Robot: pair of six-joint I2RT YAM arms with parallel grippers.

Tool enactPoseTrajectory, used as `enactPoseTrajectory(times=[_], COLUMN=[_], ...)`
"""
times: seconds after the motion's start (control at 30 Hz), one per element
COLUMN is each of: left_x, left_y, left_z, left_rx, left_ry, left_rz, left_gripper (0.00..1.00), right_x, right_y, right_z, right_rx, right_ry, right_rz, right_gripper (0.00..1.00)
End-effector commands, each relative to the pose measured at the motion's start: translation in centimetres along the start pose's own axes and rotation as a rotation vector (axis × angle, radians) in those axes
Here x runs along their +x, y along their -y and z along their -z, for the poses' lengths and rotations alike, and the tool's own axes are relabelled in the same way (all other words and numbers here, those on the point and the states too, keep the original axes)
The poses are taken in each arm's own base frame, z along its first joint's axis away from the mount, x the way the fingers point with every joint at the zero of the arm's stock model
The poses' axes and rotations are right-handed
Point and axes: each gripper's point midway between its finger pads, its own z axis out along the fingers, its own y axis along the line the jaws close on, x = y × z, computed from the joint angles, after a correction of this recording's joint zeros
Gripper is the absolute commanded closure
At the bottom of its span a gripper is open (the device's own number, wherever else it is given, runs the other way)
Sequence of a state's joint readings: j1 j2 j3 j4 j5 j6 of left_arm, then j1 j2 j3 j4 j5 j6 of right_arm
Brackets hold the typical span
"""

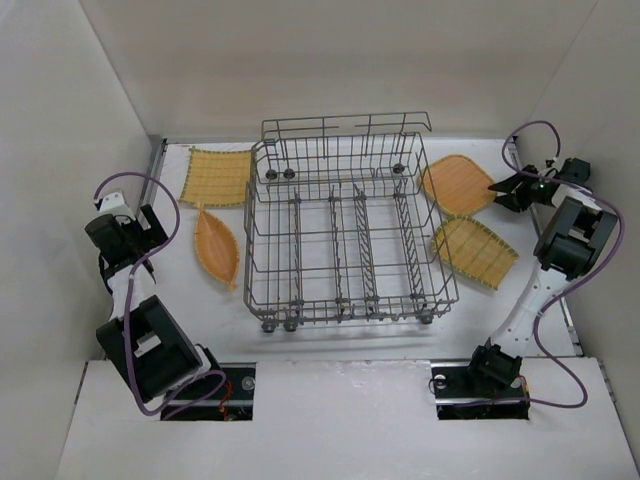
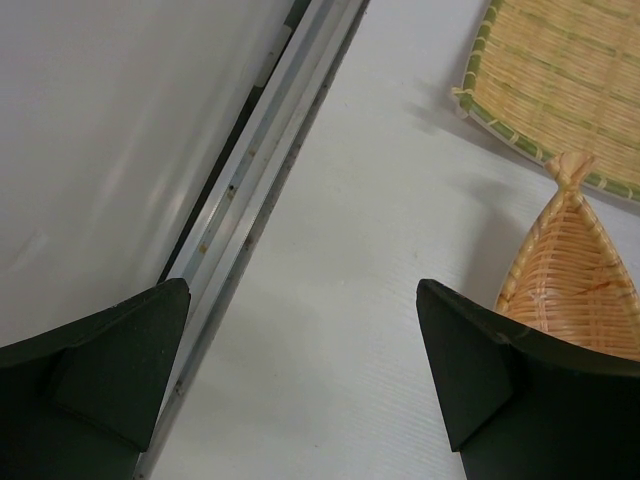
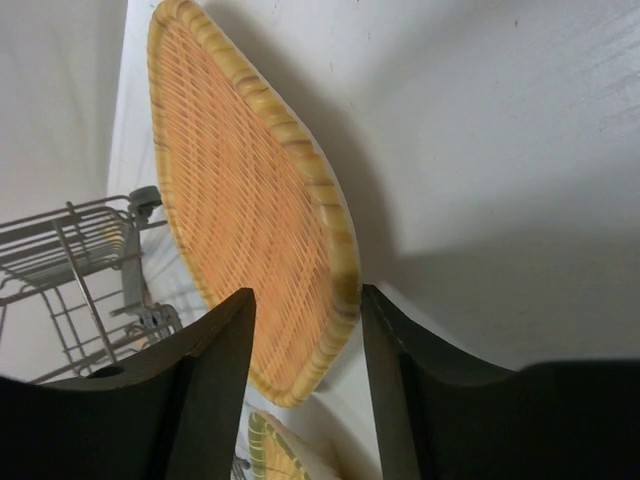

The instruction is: Load the plates into the dish rack

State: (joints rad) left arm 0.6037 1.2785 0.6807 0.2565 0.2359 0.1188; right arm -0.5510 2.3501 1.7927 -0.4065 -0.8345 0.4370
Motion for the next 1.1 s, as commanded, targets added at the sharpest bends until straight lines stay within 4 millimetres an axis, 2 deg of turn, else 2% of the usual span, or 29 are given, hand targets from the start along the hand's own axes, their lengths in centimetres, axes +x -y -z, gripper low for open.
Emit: enactPoseTrajectory(times=[0.0,0.1,0.2,0.37,0.53,0.67,0.77,0.87,1.07], left_x=[-2.3,-2.3,-2.3,-2.3,-2.3,-2.3,-2.3,-2.3,-2.3], left_y=[0.1,0.1,0.1,0.1,0.0,0.0,0.0,0.1,0.3], left_z=[-0.1,-0.2,-0.2,-0.2,-0.2,-0.3,-0.2,-0.2,-0.2], left_rx=[0.007,0.008,0.010,0.008,0.007,0.009,0.007,0.010,0.012], left_ry=[0.052,0.048,0.048,0.051,0.048,0.046,0.048,0.048,0.052], left_rz=[-0.004,-0.005,-0.007,-0.006,-0.003,-0.003,-0.004,-0.007,-0.009], left_gripper=[0.00,0.00,0.00,0.00,0.00,0.00,0.00,0.00,0.00], right_x=[-1.9,-1.9,-1.3,-1.1,-0.7,-0.2,-0.2,-0.6,-1.9], right_y=[-1.7,-1.6,-1.9,-2.2,-2.1,-2.0,-2.5,-3.9,-5.9], right_z=[-0.1,0.0,-0.5,-1.1,-1.5,-1.2,0.4,2.3,7.8], right_rx=[-0.068,-0.044,-0.010,0.030,0.066,0.085,0.109,0.125,0.179], right_ry=[0.035,0.045,0.042,0.053,0.054,0.055,0.088,0.140,0.310], right_rz=[-0.005,-0.040,-0.034,-0.015,0.018,0.042,0.104,0.177,0.292], right_gripper=[0.46,0.36,0.39,0.54,0.83,0.99,1.00,1.00,1.00])
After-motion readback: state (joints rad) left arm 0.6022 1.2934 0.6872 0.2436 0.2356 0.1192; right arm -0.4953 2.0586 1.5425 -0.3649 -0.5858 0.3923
